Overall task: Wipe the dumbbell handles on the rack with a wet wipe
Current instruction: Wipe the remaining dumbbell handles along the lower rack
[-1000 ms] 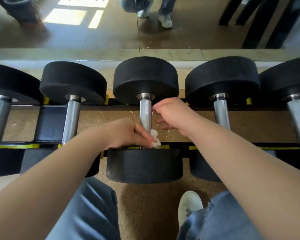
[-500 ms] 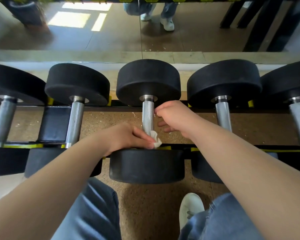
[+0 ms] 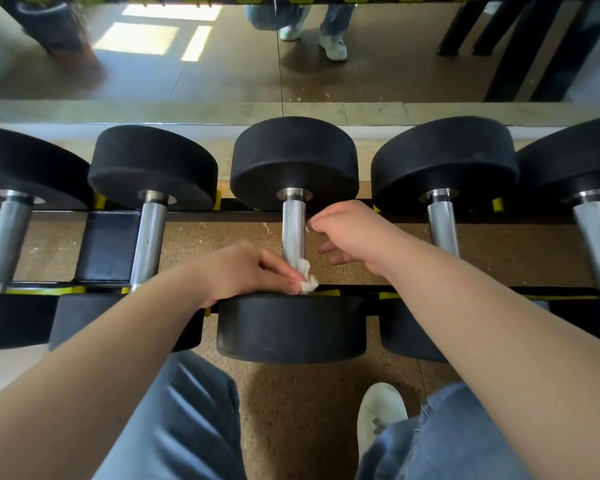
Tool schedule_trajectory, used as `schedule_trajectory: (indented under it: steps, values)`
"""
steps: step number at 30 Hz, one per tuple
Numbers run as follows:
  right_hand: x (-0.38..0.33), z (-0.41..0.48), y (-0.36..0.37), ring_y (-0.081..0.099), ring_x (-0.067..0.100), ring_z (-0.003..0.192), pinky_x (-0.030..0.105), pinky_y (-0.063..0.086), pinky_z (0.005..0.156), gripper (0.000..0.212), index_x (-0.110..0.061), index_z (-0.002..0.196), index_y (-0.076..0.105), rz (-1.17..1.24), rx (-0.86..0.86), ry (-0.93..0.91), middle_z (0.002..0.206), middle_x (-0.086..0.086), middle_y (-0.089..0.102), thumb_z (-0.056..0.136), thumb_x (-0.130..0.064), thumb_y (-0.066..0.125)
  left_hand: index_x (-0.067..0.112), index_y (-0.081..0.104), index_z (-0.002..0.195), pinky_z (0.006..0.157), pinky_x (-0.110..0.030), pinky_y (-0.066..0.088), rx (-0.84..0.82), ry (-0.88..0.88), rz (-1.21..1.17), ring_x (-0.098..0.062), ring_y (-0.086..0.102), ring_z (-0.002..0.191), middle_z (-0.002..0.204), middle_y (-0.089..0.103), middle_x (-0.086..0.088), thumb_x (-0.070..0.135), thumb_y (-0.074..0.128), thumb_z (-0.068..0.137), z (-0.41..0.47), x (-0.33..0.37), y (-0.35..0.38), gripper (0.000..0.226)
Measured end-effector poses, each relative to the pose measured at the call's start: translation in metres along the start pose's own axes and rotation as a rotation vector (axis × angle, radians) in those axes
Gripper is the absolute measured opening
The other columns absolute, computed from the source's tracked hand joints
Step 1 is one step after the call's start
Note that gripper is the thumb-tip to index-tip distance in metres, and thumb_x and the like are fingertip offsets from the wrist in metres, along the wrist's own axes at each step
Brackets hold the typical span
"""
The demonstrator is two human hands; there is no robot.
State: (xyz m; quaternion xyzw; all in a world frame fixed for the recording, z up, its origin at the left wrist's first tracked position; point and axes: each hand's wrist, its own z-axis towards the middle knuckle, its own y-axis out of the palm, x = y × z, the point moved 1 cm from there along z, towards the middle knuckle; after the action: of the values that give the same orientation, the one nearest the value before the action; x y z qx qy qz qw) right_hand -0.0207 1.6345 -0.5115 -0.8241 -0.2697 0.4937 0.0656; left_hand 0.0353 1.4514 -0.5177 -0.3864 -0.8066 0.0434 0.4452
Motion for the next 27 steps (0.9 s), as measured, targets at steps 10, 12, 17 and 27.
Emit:
schedule_trajectory:
  steps: [10, 12, 17, 27]
  values:
    - [-0.001, 0.002, 0.003, 0.070, 0.015, 0.096, 0.035, 0.063, 0.082, 0.031, -0.022, 0.133, 0.064, -0.020, -0.014, -0.001, 0.109, 0.000, 0.068, 0.102, -0.022, 0.058, 0.023, 0.078, 0.101, 0.079, -0.030, 0.058, 0.308, 0.086, -0.461, -0.012, 0.070, 0.085, 0.090, 0.077, 0.003, 0.023, 0.075, 0.090, 0.021, -0.013, -0.006, 0.012]
    - [-0.001, 0.001, 0.003, 0.069, 0.015, 0.097, 0.035, 0.063, 0.082, 0.030, -0.022, 0.131, 0.065, -0.017, -0.013, -0.002, 0.109, 0.000, 0.067, 0.102, -0.020, 0.057, 0.022, 0.079, 0.096, 0.084, -0.034, 0.059, 0.265, 0.067, -0.321, -0.016, 0.072, 0.089, 0.093, 0.078, -0.001, 0.027, 0.077, 0.088, 0.015, -0.021, -0.008, 0.010]
    - [-0.001, 0.000, 0.006, 0.069, 0.016, 0.098, 0.038, 0.062, 0.085, 0.032, -0.022, 0.134, 0.063, -0.052, -0.030, -0.011, 0.113, -0.001, 0.065, 0.103, -0.020, 0.056, 0.016, 0.075, 0.096, 0.087, -0.041, 0.060, 0.179, -0.001, -0.367, -0.023, 0.074, 0.086, 0.093, 0.076, -0.009, 0.019, 0.076, 0.088, 0.010, -0.029, -0.009, 0.009]
    - [-0.003, 0.001, 0.007, 0.069, 0.017, 0.098, 0.039, 0.062, 0.085, 0.034, -0.020, 0.136, 0.063, -0.056, -0.037, -0.006, 0.118, 0.001, 0.066, 0.103, -0.019, 0.056, 0.015, 0.075, 0.088, 0.067, -0.030, 0.060, 0.179, -0.061, -0.103, -0.020, 0.071, 0.078, 0.086, 0.072, -0.010, 0.001, 0.062, 0.094, 0.022, -0.007, -0.008, 0.020]
